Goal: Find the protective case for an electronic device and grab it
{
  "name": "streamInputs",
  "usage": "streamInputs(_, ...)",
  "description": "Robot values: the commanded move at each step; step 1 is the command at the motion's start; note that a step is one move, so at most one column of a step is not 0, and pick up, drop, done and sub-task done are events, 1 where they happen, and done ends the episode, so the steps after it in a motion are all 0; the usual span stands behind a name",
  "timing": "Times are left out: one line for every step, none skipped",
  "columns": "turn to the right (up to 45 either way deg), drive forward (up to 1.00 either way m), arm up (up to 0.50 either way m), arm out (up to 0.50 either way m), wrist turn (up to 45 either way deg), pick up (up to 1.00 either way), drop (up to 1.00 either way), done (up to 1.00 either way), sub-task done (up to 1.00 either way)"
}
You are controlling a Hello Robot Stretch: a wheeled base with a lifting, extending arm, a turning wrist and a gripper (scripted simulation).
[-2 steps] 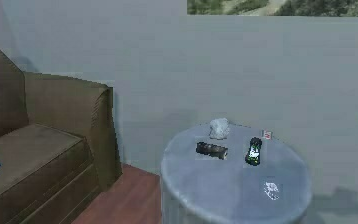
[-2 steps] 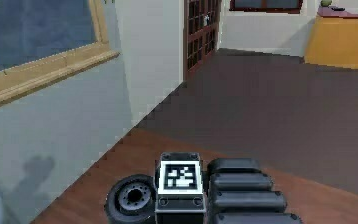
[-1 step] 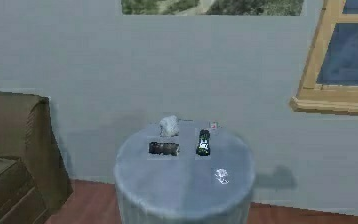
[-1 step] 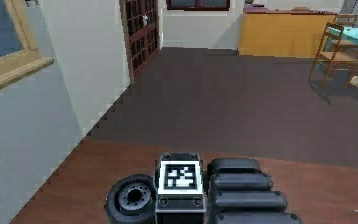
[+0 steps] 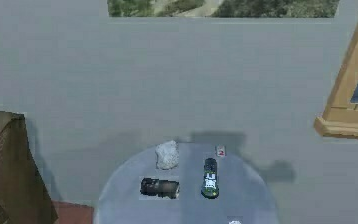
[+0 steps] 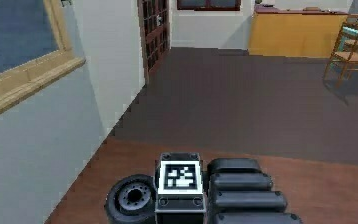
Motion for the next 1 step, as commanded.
streamInputs(-45.0, 0.0, 0.0, 0.0, 0.0, 0.0, 0.0, 0.0, 0.0)
